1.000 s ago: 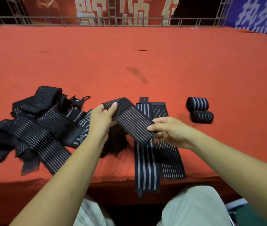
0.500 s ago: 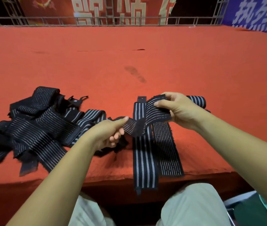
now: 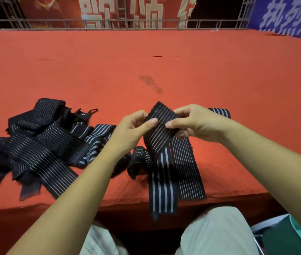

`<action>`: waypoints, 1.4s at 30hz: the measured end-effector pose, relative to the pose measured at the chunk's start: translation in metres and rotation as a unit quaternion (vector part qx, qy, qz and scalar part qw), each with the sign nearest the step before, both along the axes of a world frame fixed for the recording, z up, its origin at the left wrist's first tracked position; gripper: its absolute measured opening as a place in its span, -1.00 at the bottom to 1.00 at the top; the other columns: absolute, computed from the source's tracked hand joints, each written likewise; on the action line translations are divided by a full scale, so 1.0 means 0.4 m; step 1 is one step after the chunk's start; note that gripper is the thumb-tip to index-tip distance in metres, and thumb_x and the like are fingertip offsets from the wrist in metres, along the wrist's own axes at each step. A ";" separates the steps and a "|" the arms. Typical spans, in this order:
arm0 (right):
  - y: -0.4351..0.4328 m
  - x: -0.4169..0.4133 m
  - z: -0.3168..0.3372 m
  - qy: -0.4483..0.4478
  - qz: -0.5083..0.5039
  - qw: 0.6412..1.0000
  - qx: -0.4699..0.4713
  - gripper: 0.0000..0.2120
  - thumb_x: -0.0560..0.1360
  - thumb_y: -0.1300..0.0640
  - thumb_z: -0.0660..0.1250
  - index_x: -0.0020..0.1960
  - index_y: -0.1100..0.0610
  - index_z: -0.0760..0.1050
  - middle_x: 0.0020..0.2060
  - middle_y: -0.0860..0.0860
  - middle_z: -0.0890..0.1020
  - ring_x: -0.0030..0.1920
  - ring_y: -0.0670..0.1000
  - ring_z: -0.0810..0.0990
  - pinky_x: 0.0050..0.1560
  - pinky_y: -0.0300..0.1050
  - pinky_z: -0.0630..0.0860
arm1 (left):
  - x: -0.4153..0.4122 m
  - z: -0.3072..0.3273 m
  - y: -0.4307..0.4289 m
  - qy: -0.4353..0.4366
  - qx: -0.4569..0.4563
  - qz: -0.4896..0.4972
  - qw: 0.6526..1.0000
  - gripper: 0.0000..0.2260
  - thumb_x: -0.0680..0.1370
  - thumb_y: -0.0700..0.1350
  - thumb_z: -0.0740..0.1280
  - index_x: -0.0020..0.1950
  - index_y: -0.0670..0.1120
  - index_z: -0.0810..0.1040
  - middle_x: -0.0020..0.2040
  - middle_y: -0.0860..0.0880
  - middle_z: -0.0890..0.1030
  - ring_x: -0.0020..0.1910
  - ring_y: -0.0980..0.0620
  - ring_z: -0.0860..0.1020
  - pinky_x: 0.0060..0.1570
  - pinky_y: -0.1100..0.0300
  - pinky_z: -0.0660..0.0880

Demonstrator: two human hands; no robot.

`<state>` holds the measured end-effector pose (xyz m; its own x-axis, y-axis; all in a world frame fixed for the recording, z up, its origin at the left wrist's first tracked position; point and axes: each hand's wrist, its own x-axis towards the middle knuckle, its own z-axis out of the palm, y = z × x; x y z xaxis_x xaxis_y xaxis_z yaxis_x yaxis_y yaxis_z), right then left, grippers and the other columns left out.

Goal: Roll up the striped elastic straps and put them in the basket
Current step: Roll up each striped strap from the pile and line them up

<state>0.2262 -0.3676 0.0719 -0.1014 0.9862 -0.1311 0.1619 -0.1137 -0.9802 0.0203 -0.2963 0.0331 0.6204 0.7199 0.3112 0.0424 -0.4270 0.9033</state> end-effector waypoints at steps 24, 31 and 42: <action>0.130 0.219 -0.035 0.158 -0.411 0.897 0.032 -0.82 0.63 0.23 0.28 0.20 0.11 0.37 0.14 0.09 0.61 -0.04 0.14 0.69 0.17 0.10 0.61 | 0.005 -0.083 -0.033 0.133 -0.246 -0.142 0.950 -0.74 0.62 -0.21 0.33 0.31 -0.14 0.47 0.12 -0.19 0.67 0.06 -0.14 0.67 0.11 -0.03 0.60; 0.153 0.237 -0.026 0.077 -0.406 0.902 0.125 -0.92 0.64 0.19 0.28 0.04 0.04 0.51 0.11 0.05 0.66 0.05 0.02 0.69 0.22 0.06 0.58 | 0.074 -0.157 -0.080 0.147 -0.266 -0.129 0.944 -0.94 0.63 -0.22 0.31 0.07 -0.18 0.55 -0.26 0.02 0.65 -0.29 0.12 0.63 -0.26 0.27 0.55; 0.199 0.210 -0.040 0.051 -0.344 0.925 0.154 -0.89 0.61 0.22 0.31 0.09 0.08 0.56 -0.07 0.01 0.64 -0.11 0.00 0.68 0.00 -0.03 0.64 | 0.155 -0.271 -0.120 0.287 -0.151 -0.095 0.941 -0.69 0.53 -0.12 0.48 -0.32 -0.11 0.41 -0.45 0.00 0.59 -0.31 -0.05 0.70 -0.12 0.02 0.64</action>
<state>0.3102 -0.2881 0.0561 0.5679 0.8105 0.1434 0.0610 0.1323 -0.9893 0.0824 -0.3444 -0.0752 0.7502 0.5808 -0.3160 0.5092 -0.2027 0.8364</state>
